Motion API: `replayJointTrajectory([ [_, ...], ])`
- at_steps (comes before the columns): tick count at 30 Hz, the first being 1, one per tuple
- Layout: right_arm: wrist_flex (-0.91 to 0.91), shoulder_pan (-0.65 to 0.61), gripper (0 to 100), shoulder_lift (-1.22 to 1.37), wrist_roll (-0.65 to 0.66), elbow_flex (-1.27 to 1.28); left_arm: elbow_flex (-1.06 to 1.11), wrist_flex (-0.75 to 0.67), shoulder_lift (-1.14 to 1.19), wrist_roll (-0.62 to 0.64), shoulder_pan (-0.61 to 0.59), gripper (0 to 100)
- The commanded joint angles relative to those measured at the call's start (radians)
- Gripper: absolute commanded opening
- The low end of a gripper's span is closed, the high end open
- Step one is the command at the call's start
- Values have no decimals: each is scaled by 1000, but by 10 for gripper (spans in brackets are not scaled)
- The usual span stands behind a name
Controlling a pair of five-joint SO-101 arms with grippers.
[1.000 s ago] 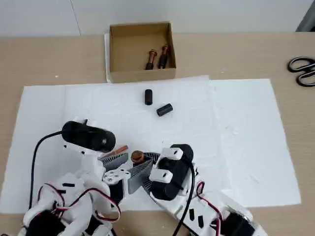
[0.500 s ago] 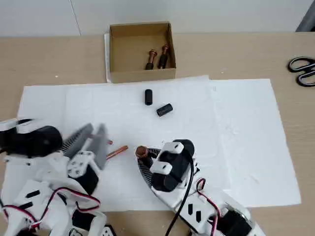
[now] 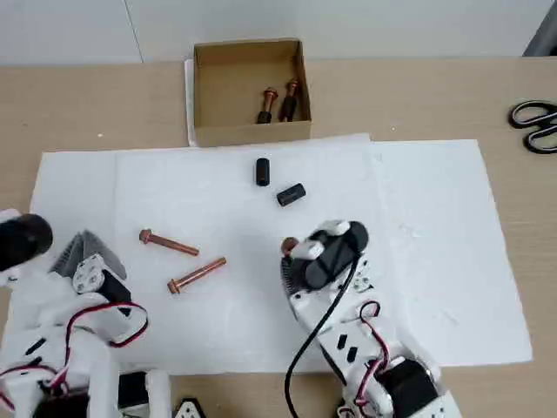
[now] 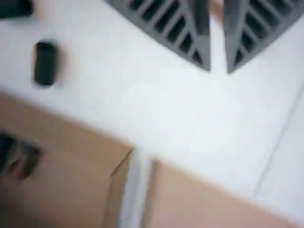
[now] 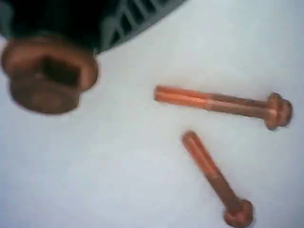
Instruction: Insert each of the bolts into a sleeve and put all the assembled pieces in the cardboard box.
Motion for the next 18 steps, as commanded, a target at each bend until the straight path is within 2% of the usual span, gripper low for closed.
replayJointTrajectory([
  [1, -8, 50, 3, 111, -61, -81, 1, 66, -2, -2, -11, 6],
  [7, -65, 96, 3, 369, -163, -233, 15, 77, 2, -2, -6, 6],
  [16, -275, 157, 3, 777, -91, -512, 156, 9, 0, -3, -3, 6],
  [18, -321, 173, 3, 895, -89, -595, 160, 6, 0, -5, 32, 6],
])
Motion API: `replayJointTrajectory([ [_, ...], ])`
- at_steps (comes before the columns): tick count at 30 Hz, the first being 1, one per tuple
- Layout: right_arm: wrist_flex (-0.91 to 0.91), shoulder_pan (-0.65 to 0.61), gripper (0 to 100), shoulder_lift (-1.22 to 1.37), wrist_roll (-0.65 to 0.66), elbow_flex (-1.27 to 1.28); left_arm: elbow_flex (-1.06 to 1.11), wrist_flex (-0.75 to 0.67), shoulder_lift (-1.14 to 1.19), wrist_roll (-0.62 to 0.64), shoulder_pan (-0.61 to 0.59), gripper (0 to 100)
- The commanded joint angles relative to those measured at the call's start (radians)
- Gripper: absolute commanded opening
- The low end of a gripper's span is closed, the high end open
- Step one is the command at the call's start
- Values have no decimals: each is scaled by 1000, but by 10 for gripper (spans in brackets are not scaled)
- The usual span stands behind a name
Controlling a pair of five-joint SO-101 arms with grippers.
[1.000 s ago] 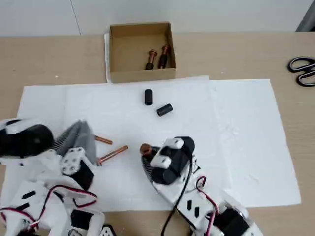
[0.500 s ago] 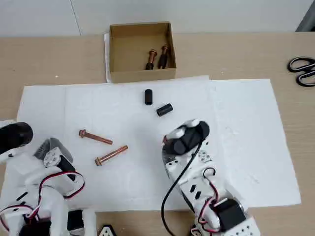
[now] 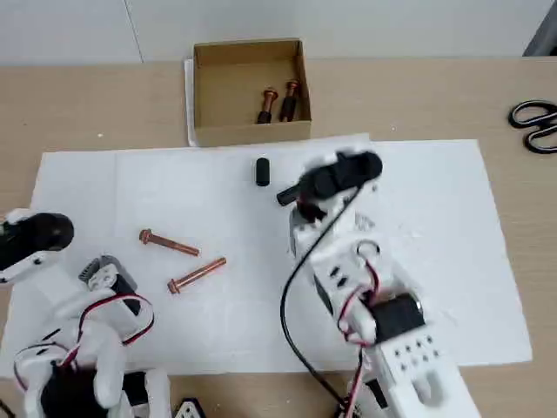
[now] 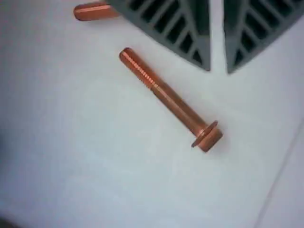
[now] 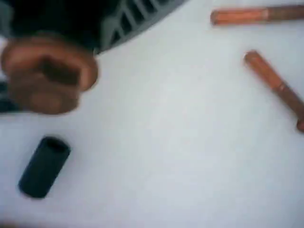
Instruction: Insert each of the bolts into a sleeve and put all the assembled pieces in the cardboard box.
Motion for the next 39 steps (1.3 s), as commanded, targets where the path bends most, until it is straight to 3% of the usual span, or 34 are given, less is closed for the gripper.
replayJointTrajectory([
  [1, -94, 28, 3, 197, 15, -206, 2, -31, 0, -5, 52, 6],
  [21, -223, 65, 3, 1300, 12, -1306, -2, -15, 0, 41, 86, 6],
  [30, -231, 64, 3, 1658, 8, -1587, 4, -17, 0, 41, 86, 6],
  [39, -225, 62, 4, 1773, 6, -1691, 4, -15, 0, 55, 84, 6],
])
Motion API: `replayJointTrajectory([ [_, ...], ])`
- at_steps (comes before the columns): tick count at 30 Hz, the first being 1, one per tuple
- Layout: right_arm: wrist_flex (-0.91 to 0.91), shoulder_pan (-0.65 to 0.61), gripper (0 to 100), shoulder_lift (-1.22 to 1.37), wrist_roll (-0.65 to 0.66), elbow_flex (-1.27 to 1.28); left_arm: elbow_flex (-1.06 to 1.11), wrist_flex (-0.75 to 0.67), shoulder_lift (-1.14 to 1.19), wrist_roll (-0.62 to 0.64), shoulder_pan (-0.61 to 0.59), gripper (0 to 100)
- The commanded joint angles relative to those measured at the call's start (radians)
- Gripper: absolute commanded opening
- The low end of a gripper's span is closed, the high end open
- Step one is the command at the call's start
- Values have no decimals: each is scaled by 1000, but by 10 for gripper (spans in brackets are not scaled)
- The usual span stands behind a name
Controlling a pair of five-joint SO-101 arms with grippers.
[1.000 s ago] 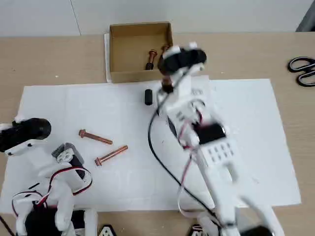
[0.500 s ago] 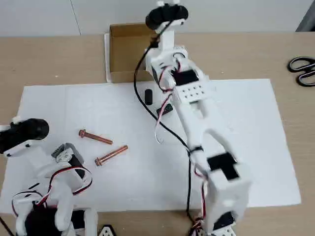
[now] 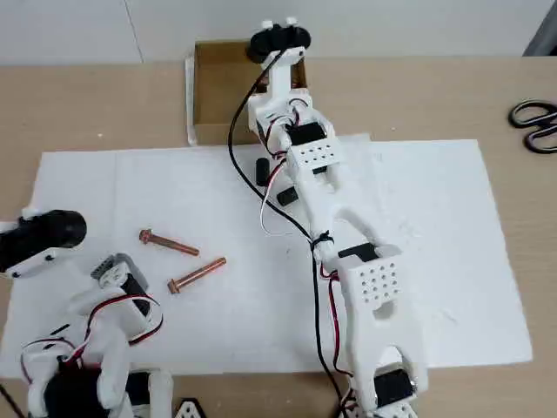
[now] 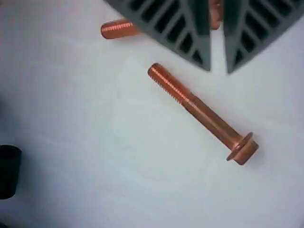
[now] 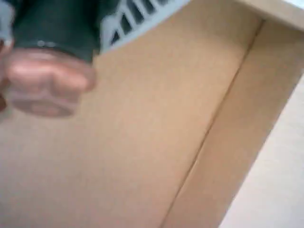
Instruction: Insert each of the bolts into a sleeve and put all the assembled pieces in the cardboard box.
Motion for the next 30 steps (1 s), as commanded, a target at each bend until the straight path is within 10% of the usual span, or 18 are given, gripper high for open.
replayJointTrajectory([
  [1, -30, 4, 4, -8, 2, -74, 1, -9, 3, 11, 5, 6],
  [15, 62, -8, 217, -41, 3, -97, 35, -25, 0, 5, 5, 6],
  [30, 380, -35, 213, -289, -3, -100, 25, -21, 0, 5, 5, 6],
])
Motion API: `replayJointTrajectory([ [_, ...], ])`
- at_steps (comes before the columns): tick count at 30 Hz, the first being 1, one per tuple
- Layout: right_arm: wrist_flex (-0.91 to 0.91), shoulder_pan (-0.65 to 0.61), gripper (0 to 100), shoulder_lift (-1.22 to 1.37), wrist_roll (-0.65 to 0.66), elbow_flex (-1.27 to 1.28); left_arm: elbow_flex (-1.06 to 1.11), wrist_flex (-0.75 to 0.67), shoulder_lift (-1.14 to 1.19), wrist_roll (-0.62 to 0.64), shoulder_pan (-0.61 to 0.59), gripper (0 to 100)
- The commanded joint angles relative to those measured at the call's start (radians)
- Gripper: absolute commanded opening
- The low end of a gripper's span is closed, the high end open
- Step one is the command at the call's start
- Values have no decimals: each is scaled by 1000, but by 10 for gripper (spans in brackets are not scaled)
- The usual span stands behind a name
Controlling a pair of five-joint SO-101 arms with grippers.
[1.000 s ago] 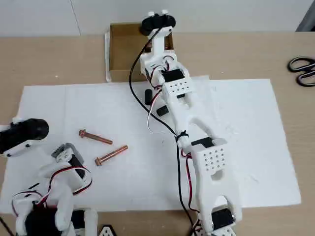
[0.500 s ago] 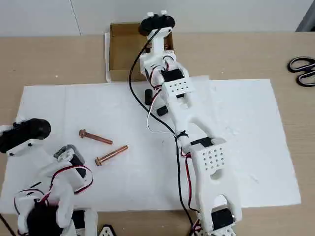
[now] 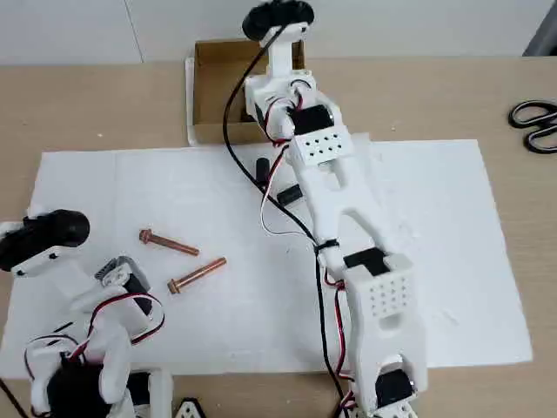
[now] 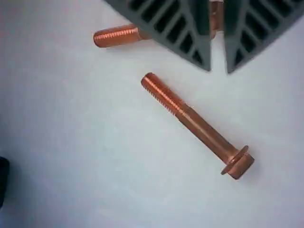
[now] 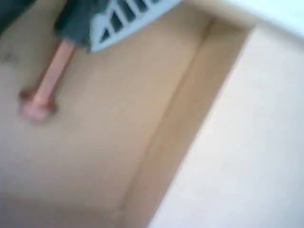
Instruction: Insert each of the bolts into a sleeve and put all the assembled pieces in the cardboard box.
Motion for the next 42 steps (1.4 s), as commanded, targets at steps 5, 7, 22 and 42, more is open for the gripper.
replayJointTrajectory([
  [5, 407, -35, 213, -162, -100, -54, -64, 0, 0, 3, 5, 6],
  [7, 467, -42, 213, -165, -147, -54, -68, 3, 0, 3, 5, 6],
  [22, 504, -88, 201, -62, -351, -51, -68, 6, -2, 8, 5, 6],
  [42, 432, -111, 116, 99, -364, -54, -68, 6, -2, 8, 5, 6],
])
